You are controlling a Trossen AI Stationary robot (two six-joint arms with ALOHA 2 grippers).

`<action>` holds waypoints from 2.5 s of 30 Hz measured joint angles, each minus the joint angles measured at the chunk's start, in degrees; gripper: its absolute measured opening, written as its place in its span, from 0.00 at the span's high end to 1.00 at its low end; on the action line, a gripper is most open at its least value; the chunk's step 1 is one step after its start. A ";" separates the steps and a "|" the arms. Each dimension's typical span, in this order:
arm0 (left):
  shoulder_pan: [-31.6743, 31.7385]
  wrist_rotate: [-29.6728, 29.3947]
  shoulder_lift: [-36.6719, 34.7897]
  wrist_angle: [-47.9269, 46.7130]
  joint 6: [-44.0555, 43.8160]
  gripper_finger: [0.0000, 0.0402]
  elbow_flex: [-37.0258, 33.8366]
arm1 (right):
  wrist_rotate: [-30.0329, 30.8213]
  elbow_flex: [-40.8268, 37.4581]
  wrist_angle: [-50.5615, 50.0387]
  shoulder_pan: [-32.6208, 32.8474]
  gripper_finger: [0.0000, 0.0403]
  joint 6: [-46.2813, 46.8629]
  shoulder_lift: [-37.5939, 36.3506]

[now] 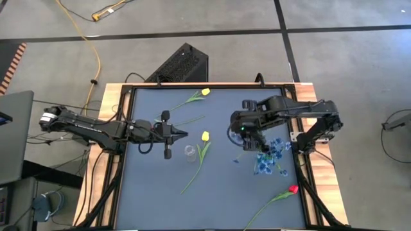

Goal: Sort flowers into vase by color
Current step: Adjust the blue flower, then put the top yellow flower into the transparent vase

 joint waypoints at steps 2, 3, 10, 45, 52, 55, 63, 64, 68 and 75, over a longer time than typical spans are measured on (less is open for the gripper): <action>0.00 -0.04 0.02 0.02 0.00 0.97 0.00 | -0.03 0.00 -0.18 -0.97 0.71 0.71 -0.37; 0.00 -0.11 0.02 0.02 0.00 0.97 0.00 | -0.03 0.00 -0.20 -1.30 0.71 0.76 -0.74; 0.01 -0.11 0.02 -0.33 -0.06 0.97 0.00 | -0.94 -1.20 -0.29 -3.21 0.71 2.52 -2.43; 0.03 -2.31 0.04 0.24 -0.63 0.97 0.02 | -0.04 -16.46 -0.11 -4.73 0.71 14.41 -15.72; 0.09 -2.91 0.04 0.24 -0.63 0.97 0.02 | -0.04 -11.89 -0.28 -4.73 0.71 13.41 -16.19; 0.10 -2.89 0.04 0.24 -0.99 0.97 0.02 | -0.04 -10.67 -0.25 -4.73 0.71 12.11 -16.77; 0.11 -2.89 -0.09 0.14 -1.11 0.97 0.02 | 12.56 -10.10 3.70 -5.26 0.71 10.81 -22.82; 0.11 -2.89 -0.19 0.15 -1.11 0.97 0.02 | 13.95 -10.10 5.88 -5.62 0.71 10.68 -23.82; 0.11 -2.89 -0.26 0.15 -1.21 0.97 0.04 | 15.50 -10.10 14.90 -7.59 0.71 6.42 -27.19; 0.11 -3.10 -0.31 -4.77 -7.63 0.97 0.04 | 16.56 -11.59 15.93 -11.77 0.71 5.68 -34.03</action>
